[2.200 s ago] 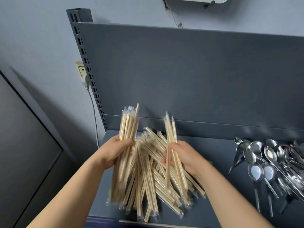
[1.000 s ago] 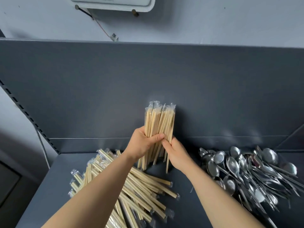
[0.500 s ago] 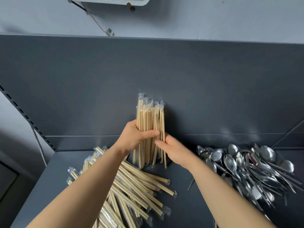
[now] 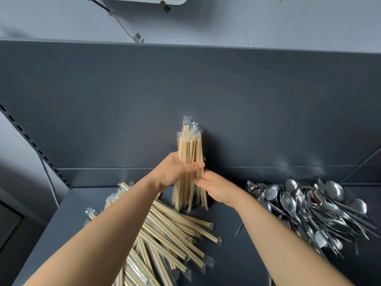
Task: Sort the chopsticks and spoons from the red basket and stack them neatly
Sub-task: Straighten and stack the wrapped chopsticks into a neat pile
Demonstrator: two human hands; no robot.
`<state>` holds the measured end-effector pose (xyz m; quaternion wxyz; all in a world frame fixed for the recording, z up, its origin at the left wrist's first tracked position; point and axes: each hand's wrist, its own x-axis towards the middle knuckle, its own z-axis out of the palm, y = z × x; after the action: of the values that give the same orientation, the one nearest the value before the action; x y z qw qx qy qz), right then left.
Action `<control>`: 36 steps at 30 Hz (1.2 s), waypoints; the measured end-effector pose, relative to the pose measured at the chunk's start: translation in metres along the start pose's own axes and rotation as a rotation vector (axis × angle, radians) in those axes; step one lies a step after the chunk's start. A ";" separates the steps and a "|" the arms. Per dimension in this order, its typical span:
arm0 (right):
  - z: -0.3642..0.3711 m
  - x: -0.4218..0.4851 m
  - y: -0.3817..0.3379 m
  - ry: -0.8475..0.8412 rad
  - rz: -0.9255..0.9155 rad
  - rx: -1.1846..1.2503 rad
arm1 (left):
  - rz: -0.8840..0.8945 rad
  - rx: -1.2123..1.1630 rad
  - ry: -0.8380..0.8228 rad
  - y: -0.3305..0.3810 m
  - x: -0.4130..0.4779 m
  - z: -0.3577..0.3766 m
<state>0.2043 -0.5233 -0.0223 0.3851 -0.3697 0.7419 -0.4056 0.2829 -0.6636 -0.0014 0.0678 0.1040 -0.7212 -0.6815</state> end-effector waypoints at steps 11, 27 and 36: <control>0.009 -0.012 -0.024 0.134 -0.073 -0.018 | 0.173 -0.449 0.234 0.034 -0.031 -0.002; 0.082 -0.037 -0.063 -0.285 0.007 -0.060 | 0.124 -0.919 0.463 0.008 -0.118 -0.041; 0.108 -0.050 -0.039 0.142 0.133 0.564 | 0.101 -1.182 0.783 -0.014 -0.148 -0.071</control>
<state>0.3291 -0.5299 -0.0146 0.4456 -0.1695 0.6474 -0.5946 0.4446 -0.6974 -0.0047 0.3985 0.2534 -0.1572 -0.8674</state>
